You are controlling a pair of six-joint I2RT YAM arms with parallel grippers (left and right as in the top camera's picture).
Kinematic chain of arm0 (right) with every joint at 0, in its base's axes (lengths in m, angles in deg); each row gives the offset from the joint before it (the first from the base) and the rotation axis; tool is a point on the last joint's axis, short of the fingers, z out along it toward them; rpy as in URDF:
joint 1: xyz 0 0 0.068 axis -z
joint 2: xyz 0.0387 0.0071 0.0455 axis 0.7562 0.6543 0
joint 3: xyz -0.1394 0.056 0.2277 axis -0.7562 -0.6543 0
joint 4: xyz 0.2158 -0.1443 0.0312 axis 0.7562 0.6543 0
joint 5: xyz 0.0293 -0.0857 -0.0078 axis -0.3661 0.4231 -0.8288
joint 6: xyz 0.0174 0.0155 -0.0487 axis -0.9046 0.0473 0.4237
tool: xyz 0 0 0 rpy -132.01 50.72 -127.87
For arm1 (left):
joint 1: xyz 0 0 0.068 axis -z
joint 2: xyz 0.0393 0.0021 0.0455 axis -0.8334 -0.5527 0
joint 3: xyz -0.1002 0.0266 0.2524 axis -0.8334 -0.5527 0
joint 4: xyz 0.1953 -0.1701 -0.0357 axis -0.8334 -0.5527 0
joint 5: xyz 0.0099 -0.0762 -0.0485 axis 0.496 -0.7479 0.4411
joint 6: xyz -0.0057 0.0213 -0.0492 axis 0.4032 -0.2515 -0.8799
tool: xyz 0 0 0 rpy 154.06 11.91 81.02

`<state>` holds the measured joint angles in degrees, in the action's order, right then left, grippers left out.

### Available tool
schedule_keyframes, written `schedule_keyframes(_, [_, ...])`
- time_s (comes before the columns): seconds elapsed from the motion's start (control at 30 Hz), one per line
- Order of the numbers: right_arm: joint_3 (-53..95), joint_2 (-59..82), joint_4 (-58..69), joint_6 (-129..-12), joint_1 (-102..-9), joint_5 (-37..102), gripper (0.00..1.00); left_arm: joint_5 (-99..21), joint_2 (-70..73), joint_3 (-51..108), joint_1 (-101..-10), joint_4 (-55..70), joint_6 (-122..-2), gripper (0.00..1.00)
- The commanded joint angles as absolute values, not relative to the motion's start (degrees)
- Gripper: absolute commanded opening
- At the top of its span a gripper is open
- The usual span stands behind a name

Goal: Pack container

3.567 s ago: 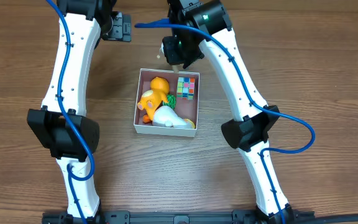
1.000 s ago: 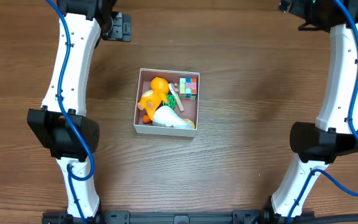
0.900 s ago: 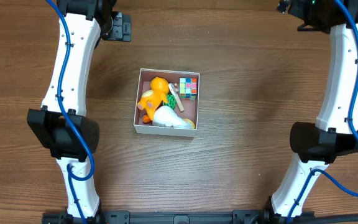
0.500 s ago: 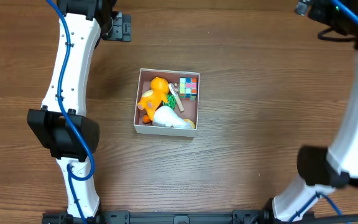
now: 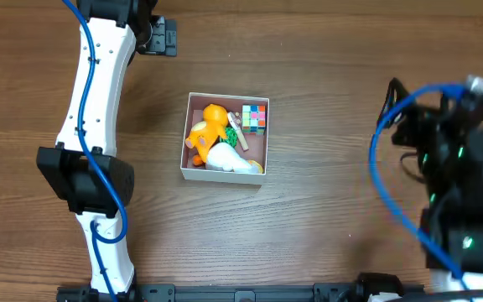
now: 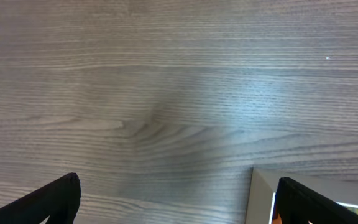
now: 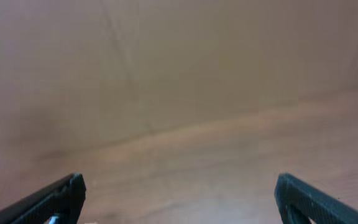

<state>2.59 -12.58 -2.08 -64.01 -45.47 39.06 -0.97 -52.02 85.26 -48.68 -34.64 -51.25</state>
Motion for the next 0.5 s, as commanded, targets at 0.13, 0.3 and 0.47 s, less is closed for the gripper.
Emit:
schedule_keyframes(0.13, [-29.2,-35.4,-30.1,-64.0,-45.7,36.7,1.0,-0.4,-52.4,86.3,-48.9,-34.6,-50.8,1.0])
schedule_keyframes(0.3, [-45.1,-46.0,-44.0,-60.4,-48.5,36.6,1.0,-0.4,-52.4,86.3,-48.9,-34.6,-50.8,1.0])
schedule_keyframes(0.47, [-48.6,-52.7,-43.1,-60.4,-48.7,36.6,1.0,-0.4,-52.4,86.3,-48.9,-34.5,-50.8,1.0])
